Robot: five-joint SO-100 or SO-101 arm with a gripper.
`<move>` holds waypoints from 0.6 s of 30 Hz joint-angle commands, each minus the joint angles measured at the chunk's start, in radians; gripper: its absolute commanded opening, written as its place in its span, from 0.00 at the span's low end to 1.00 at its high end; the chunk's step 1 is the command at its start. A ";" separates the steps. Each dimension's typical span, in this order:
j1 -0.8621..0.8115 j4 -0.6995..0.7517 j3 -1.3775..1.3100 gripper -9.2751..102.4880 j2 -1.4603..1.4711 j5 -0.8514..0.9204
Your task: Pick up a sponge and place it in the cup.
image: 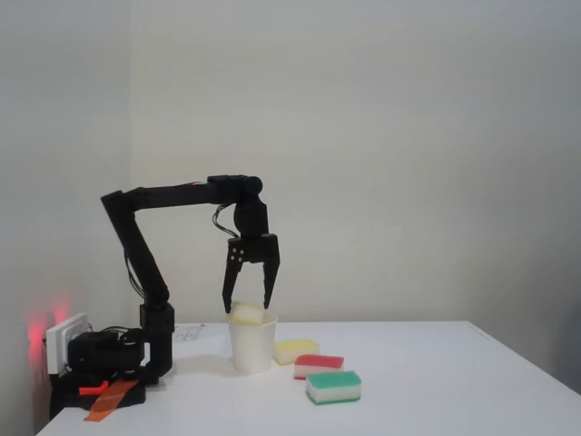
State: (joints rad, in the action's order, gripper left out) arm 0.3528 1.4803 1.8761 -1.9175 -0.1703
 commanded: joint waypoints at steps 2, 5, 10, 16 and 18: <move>0.017 0.012 -0.069 0.28 0.012 -0.020; 0.018 0.015 -0.083 0.28 0.026 -0.025; 0.012 0.043 -0.091 0.28 0.023 -0.021; 0.008 0.267 -0.276 0.28 0.012 -0.020; -0.002 0.311 -0.324 0.28 0.006 -0.014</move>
State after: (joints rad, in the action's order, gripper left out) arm 0.3467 1.7150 1.6383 -1.8776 -0.1749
